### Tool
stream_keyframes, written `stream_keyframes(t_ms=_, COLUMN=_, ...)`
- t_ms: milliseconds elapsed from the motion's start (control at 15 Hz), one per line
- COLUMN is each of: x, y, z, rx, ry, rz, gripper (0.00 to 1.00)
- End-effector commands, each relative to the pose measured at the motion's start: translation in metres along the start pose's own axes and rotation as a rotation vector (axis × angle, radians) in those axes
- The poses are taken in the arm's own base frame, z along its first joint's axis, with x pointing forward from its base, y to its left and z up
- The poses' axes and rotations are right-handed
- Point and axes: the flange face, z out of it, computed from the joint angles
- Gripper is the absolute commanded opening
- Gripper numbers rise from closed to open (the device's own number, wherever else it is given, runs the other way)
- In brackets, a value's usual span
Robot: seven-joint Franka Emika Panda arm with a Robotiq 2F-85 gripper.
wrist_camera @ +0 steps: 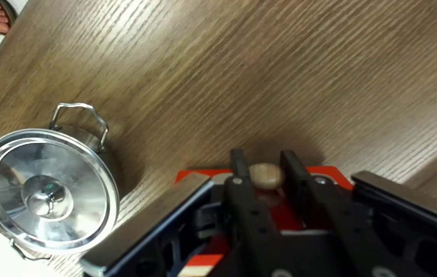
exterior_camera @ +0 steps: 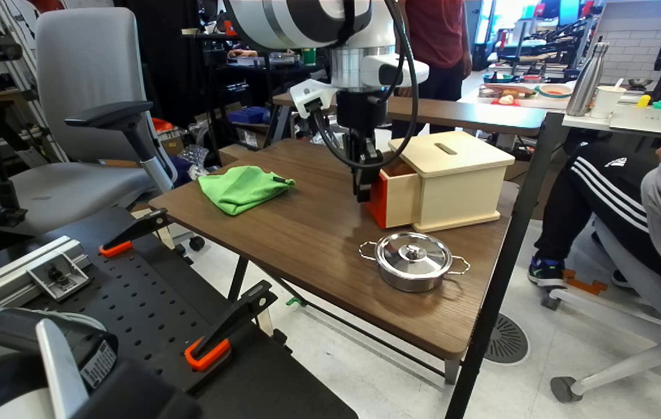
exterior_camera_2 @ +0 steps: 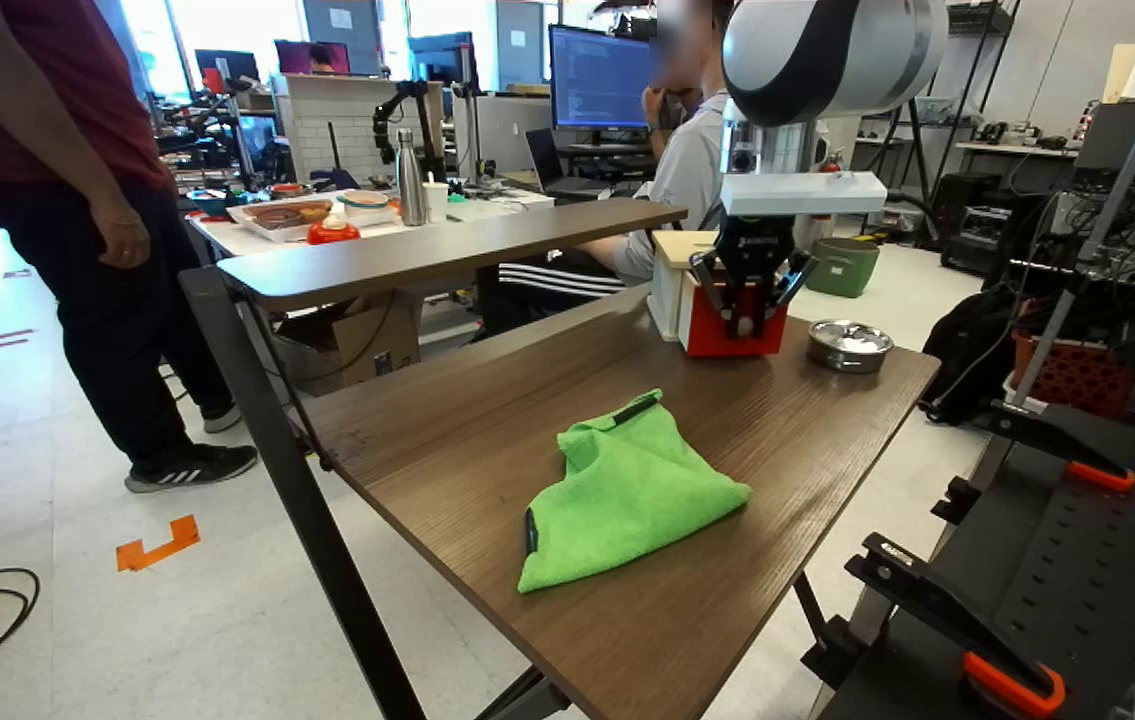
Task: Open the drawer
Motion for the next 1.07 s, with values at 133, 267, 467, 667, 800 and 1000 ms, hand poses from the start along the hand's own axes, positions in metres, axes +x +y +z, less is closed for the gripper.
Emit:
stream_keyframes(t_ms=133, x=-0.016, y=-0.002, z=0.012, rx=-0.018, ry=-0.066, rz=-0.041, gripper=0.07)
stream_keyframes(t_ms=267, x=-0.021, y=-0.002, z=0.012, rx=-0.018, ry=-0.084, rz=-0.06, gripper=0.07)
stream_keyframes(t_ms=467, x=-0.024, y=-0.002, z=0.011, rx=-0.024, ry=-0.104, rz=-0.073, gripper=0.07)
stream_keyframes(t_ms=667, x=-0.024, y=-0.002, z=0.01, rx=-0.025, ry=-0.112, rz=-0.073, gripper=0.07)
stream_keyframes(t_ms=800, x=-0.024, y=-0.002, z=0.011, rx=-0.03, ry=-0.116, rz=-0.072, gripper=0.52)
stream_keyframes(t_ms=1000, x=-0.033, y=-0.002, z=0.021, rx=-0.052, ry=-0.181, rz=-0.081, gripper=0.68)
